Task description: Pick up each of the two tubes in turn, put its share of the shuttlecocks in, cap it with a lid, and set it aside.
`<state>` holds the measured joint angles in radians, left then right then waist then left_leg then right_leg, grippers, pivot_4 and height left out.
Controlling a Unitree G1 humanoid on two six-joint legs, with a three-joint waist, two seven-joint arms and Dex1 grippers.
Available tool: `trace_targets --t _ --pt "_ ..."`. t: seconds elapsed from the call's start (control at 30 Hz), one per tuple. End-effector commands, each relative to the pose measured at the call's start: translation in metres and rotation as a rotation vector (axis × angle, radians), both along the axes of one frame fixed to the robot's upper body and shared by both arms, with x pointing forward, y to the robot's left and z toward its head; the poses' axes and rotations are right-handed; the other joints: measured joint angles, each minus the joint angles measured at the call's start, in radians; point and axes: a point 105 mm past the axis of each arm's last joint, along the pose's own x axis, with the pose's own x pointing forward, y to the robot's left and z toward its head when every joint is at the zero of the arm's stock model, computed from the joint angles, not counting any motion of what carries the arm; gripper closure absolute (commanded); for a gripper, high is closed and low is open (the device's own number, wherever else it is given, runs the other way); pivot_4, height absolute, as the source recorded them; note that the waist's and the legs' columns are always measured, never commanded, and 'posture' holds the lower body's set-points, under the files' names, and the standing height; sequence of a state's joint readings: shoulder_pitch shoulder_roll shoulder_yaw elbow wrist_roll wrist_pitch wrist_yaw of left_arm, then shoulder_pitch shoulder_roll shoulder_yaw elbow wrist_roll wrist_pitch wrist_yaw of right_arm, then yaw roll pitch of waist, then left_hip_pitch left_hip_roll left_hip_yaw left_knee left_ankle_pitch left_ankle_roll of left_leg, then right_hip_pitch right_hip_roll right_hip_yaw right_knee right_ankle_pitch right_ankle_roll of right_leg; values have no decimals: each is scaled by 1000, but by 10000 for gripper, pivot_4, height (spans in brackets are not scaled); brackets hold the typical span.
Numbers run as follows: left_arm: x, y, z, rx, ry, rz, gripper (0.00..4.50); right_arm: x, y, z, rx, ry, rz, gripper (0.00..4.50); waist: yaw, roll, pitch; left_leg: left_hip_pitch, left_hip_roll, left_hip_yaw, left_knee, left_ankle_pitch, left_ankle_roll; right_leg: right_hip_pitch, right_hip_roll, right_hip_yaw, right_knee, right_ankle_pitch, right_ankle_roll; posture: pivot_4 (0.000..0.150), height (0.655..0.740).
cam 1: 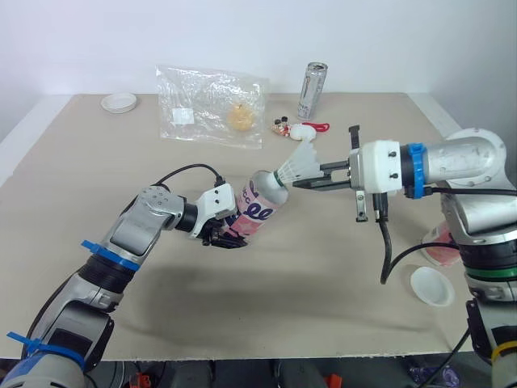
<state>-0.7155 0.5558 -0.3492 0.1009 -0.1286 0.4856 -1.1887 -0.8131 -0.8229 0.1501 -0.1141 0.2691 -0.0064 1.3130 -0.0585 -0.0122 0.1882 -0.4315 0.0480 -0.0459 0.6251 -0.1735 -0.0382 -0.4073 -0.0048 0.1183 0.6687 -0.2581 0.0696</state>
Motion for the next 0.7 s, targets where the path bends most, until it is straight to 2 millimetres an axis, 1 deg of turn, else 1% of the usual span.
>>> trace_targets --t 0.03,0.13,0.27,0.33,0.37,0.4,0.47,0.5,0.53,0.6,0.63,0.7 --pt "0 -3 12 -11 -40 -20 15988 -6 7 9 -8 -49 53 44587 1 0 0 0 0 0 0 0 0 0 0 0 0 0 0 1500 7400" --pt "0 -2 13 -13 -44 -16 15988 -4 16 1 -44 -55 96 44587 0 0 0 0 0 0 0 0 0 0 0 0 0 0 0 1500 7400" --pt "-1 -3 14 -16 -45 -15 15988 -1 23 0 -53 -58 119 44587 1 0 0 0 0 0 0 0 0 0 0 0 1 0 0 1500 7400" --pt "-1 -3 14 -18 -45 -14 15988 -1 24 -1 -68 -53 125 37987 2 0 0 0 0 0 0 0 0 0 0 0 1 0 0 1500 7400" --pt "-1 -3 14 -19 -45 -13 15988 0 24 -1 -72 -50 127 33061 2 0 0 0 0 0 0 0 0 0 0 0 1 0 0 1500 7400" --pt "-1 -3 14 -20 -44 -13 15988 0 24 -1 -73 -49 127 31753 3 0 0 0 0 0 0 0 0 0 0 0 1 0 0 1500 7400" --pt "-1 -3 14 -20 -43 -12 15988 0 24 2 -64 -48 125 21927 4 0 0 0 0 0 0 0 0 0 0 0 1 0 -1 1500 7400" --pt "-1 -3 13 -20 -42 -13 15988 -1 23 5 -43 -35 119 17763 4 0 0 0 0 0 0 0 0 0 0 0 1 0 -1 1500 7400" --pt "-2 -3 13 -18 -41 -14 15988 -2 23 11 -8 -17 112 12466 4 0 0 0 0 0 0 0 0 0 0 0 1 0 -1 1500 7400" --pt "-3 -3 12 -16 -39 -16 15988 -6 20 23 77 53 91 4398 6 0 0 0 0 0 0 0 0 0 0 0 1 0 -1 1500 7400" --pt "-2 -3 12 -16 -39 -16 15988 -6 19 28 111 84 78 214 6 0 0 0 0 0 0 0 0 0 0 0 1 3 -6 1500 7400" --pt "-2 -3 12 -15 -41 -20 15988 -5 9 38 179 156 26 214 7 0 0 0 0 0 0 0 0 0 0 0 1 3 -6 1500 7400"
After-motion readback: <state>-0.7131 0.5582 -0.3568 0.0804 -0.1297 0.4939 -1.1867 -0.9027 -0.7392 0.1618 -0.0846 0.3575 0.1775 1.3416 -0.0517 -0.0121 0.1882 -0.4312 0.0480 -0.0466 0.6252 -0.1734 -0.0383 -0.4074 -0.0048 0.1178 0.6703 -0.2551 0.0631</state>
